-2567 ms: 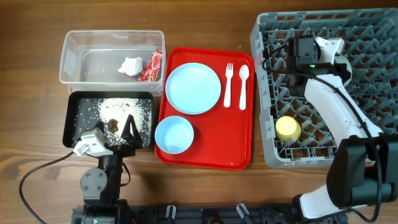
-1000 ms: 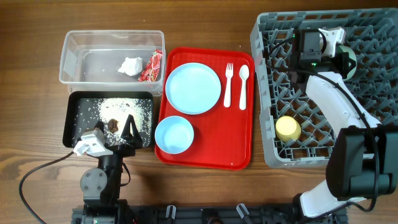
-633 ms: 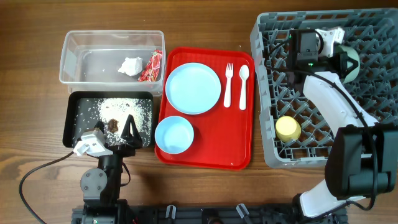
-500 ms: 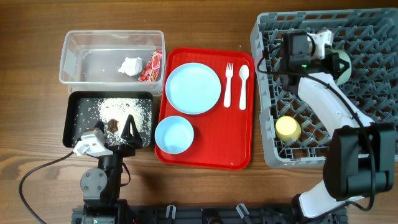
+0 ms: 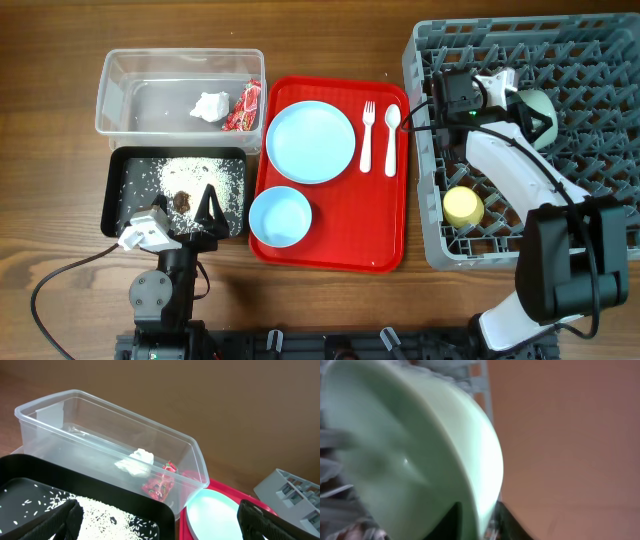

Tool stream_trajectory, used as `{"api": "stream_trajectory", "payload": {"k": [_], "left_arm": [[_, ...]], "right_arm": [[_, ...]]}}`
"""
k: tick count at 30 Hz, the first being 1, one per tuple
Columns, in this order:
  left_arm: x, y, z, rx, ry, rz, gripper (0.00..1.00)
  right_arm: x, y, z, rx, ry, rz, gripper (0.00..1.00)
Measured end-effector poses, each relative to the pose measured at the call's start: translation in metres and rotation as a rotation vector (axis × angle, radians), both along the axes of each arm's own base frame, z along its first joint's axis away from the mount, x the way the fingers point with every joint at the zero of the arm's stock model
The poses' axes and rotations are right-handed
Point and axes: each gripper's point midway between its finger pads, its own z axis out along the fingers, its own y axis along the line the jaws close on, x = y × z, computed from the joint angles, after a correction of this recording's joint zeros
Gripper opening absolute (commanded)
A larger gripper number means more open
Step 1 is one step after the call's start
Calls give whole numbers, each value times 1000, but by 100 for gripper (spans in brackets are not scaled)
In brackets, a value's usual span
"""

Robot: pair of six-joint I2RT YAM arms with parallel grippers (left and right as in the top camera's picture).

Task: Sort waste into correct bins and load items into the dishwasher rack
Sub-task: 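Grasp the light-blue bowl with the right gripper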

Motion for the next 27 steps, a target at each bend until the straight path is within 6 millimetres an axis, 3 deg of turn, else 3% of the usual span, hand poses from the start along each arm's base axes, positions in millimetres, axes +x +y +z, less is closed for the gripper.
{"api": "stream_trajectory", "payload": {"k": [6, 9, 12, 14, 15, 18, 20, 23, 27], "left_arm": [[0, 0, 0, 0, 0, 0, 100], [0, 0, 0, 0, 0, 0, 100], [0, 0, 0, 0, 0, 0, 100], [0, 0, 0, 0, 0, 0, 100], [0, 0, 0, 0, 0, 0, 100], [0, 0, 0, 0, 0, 0, 100], [0, 0, 0, 0, 0, 0, 100], [0, 0, 0, 0, 0, 0, 100], [0, 0, 0, 0, 0, 0, 100]], "right_arm": [[14, 62, -20, 184, 56, 193, 55], [16, 109, -9, 376, 78, 313, 55], [7, 177, 7, 664, 114, 442, 55], [-6, 229, 6, 892, 164, 524, 57], [-19, 268, 13, 985, 199, 610, 59], [-61, 333, 7, 1212, 334, 693, 63], [-88, 366, 2, 1305, 414, 714, 62], [-103, 386, -20, 1342, 476, 664, 60], [-106, 383, -83, 1295, 568, 510, 51]]}}
